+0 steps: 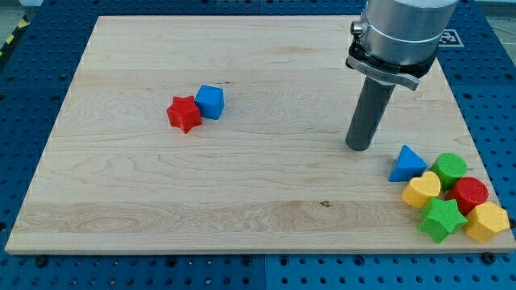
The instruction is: Move your arm towards blue cube
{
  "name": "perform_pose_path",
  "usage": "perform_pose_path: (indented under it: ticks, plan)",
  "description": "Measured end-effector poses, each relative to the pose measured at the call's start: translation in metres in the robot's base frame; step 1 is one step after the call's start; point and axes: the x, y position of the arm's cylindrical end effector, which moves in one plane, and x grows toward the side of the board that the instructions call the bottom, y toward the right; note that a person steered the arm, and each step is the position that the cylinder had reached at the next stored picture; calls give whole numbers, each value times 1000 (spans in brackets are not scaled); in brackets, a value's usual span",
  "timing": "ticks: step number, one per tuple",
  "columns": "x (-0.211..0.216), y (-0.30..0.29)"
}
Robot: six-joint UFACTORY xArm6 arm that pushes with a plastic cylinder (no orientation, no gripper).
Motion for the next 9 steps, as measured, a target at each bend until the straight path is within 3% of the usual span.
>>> perform_pose_path:
  ticks: [2,7,9]
  plan:
    - [-12,-32]
    - [-108,-146]
    - [-114,-163]
